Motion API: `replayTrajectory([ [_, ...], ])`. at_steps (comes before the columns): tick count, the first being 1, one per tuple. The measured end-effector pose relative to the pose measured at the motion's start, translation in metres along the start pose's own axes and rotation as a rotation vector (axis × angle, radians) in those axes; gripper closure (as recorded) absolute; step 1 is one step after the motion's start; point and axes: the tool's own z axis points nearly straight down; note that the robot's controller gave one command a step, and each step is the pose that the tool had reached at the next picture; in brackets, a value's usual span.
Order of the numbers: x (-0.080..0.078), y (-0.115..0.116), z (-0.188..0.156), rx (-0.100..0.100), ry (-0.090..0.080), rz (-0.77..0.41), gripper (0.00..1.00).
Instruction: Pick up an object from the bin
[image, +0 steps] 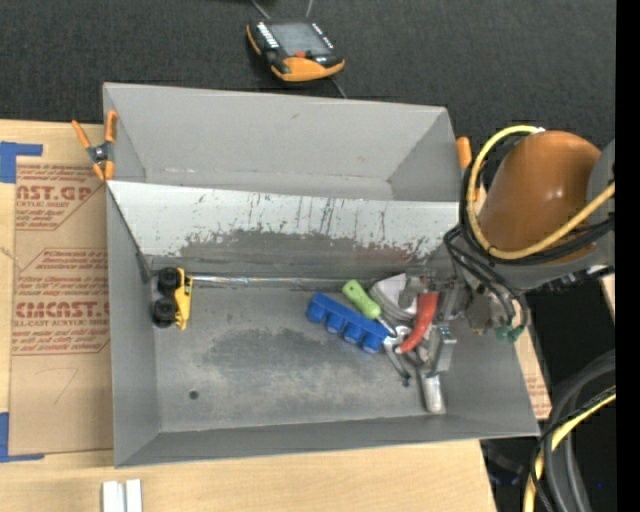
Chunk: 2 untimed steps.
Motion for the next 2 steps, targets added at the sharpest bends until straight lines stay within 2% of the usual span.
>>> replayTrajectory([
  [1,-0.002,0.000,-0.004,0.001,-0.008,-0.001,0.00],
  [2,-0.066,0.057,0.139,-0.001,-0.012,0.068,0.00],
])
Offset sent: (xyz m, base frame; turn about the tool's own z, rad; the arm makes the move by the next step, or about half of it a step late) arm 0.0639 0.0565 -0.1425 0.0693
